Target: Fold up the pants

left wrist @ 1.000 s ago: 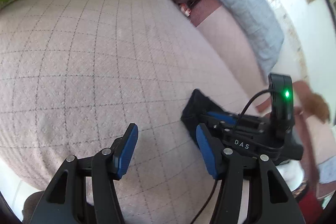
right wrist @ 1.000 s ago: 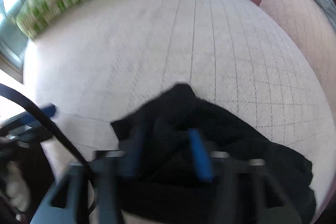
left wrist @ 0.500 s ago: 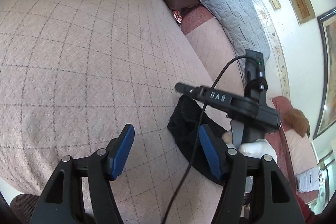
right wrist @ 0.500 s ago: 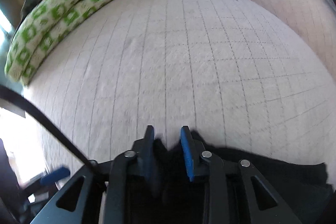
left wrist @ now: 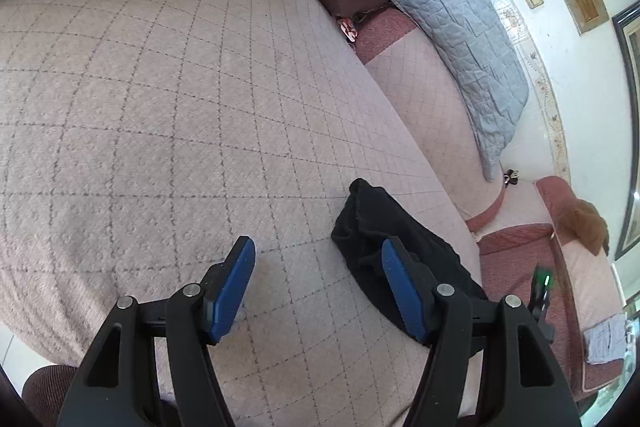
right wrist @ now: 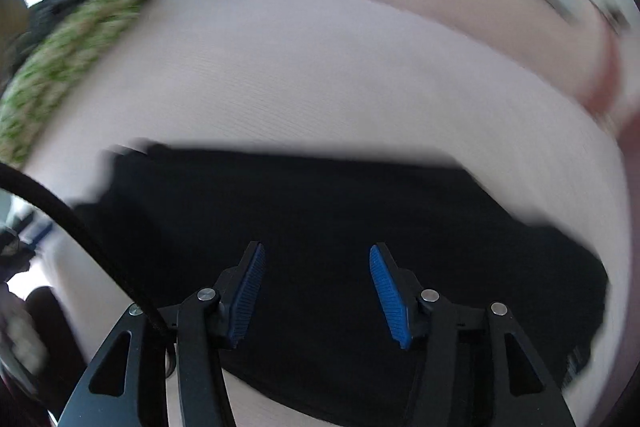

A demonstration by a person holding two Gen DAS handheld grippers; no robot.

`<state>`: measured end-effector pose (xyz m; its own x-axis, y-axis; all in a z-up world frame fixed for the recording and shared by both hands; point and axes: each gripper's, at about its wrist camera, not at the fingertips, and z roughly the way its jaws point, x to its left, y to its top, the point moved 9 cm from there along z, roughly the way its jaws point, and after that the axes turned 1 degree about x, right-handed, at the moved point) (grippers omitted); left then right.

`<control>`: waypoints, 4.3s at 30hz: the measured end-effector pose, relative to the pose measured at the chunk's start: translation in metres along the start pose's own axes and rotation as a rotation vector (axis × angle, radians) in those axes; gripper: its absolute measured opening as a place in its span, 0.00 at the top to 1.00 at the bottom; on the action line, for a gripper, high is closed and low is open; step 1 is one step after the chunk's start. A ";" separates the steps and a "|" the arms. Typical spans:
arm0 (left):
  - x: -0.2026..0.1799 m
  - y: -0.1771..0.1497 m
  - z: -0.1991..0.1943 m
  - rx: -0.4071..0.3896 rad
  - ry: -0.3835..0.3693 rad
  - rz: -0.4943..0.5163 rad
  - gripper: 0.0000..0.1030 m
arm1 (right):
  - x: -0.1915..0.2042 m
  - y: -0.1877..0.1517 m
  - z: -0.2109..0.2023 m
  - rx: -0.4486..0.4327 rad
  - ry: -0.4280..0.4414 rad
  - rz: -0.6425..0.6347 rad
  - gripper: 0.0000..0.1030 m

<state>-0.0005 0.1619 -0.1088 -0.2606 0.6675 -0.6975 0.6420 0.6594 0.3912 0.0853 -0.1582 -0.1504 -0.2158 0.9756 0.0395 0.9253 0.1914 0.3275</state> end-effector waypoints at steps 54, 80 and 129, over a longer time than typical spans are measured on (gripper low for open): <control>-0.120 -0.061 0.140 0.198 0.165 0.667 0.22 | -0.028 0.118 0.052 -0.016 0.097 0.031 0.32; -0.094 -0.017 0.099 0.207 -0.031 0.327 0.15 | -0.019 0.138 0.006 -0.153 -0.185 -0.034 0.50; -0.048 -0.012 0.102 0.299 -0.087 0.123 0.84 | 0.211 0.076 0.029 0.034 0.366 -0.026 0.80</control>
<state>0.0781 0.0866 -0.1411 -0.1139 0.6951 -0.7099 0.8513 0.4366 0.2909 0.1188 0.0656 -0.1450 -0.3308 0.8687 0.3687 0.9266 0.2248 0.3015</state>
